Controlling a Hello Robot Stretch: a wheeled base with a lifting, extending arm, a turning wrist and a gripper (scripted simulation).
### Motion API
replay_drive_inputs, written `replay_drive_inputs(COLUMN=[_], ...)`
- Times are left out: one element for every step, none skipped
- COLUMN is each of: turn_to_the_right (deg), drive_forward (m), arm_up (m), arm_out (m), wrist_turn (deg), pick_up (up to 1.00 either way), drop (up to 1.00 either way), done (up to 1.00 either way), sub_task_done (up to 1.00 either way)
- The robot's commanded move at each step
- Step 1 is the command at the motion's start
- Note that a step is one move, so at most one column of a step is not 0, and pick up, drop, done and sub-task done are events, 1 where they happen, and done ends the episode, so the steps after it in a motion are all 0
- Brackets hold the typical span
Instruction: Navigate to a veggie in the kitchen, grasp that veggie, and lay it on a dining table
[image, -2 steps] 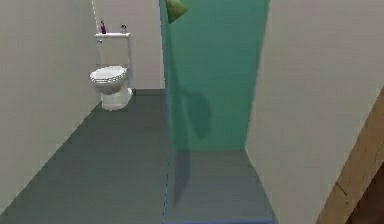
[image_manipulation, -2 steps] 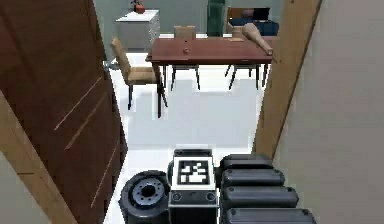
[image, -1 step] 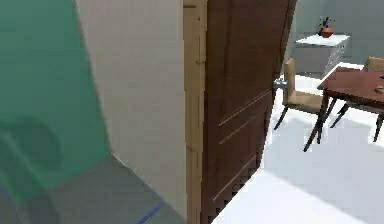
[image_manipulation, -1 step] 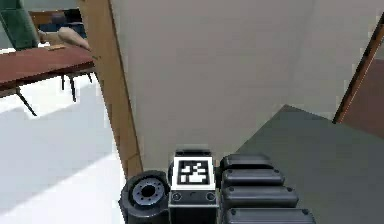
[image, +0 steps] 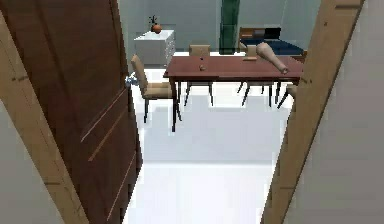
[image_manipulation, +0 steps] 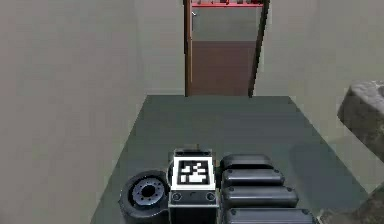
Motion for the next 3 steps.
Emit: replay_drive_inputs(turn_to_the_right=[0.0, 0.0, 27.0], drive_forward=[0.45, 0.4, 0.0], arm_up=[0.0, 0.0, 0.0], arm_out=[0.0, 0.0, 0.0], wrist_turn=[0.0, 0.0, 0.0], pick_up=[0.0, 0.0, 0.0], drop=[0.0, 0.0, 0.0], done=[0.0, 0.0, 0.0], sub_task_done=[0.0, 0.0, 0.0])
